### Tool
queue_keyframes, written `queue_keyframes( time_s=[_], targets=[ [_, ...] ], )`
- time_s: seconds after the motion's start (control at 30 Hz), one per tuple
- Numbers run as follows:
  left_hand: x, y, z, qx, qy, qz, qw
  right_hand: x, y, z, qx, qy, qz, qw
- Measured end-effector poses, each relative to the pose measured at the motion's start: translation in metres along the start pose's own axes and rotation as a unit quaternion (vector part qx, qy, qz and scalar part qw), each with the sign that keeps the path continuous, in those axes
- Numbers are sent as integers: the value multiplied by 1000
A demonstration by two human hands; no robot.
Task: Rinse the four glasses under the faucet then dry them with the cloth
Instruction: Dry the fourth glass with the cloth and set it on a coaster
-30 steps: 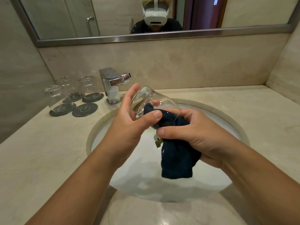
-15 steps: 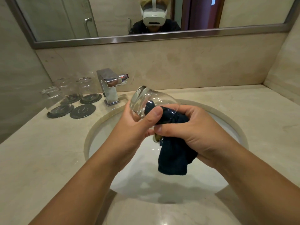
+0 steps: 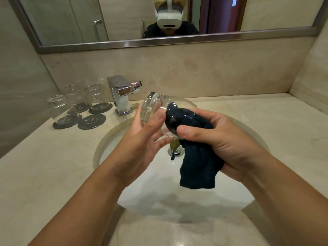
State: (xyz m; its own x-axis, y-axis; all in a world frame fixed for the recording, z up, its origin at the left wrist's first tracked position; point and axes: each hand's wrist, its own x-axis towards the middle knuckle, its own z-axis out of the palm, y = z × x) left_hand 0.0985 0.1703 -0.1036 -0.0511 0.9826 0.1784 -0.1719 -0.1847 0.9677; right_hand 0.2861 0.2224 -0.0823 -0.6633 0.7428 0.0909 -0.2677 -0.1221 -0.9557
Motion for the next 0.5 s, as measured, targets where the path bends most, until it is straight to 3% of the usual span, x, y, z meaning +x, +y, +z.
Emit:
queue_keyframes(
  time_s=[0.23,0.5],
  targets=[
    [1,1,2,22,47,1,999,1,1,0,-34,30,2,999],
    [0,3,-4,41,23,48,998,0,-5,-4,64,4,11,998]
  ],
)
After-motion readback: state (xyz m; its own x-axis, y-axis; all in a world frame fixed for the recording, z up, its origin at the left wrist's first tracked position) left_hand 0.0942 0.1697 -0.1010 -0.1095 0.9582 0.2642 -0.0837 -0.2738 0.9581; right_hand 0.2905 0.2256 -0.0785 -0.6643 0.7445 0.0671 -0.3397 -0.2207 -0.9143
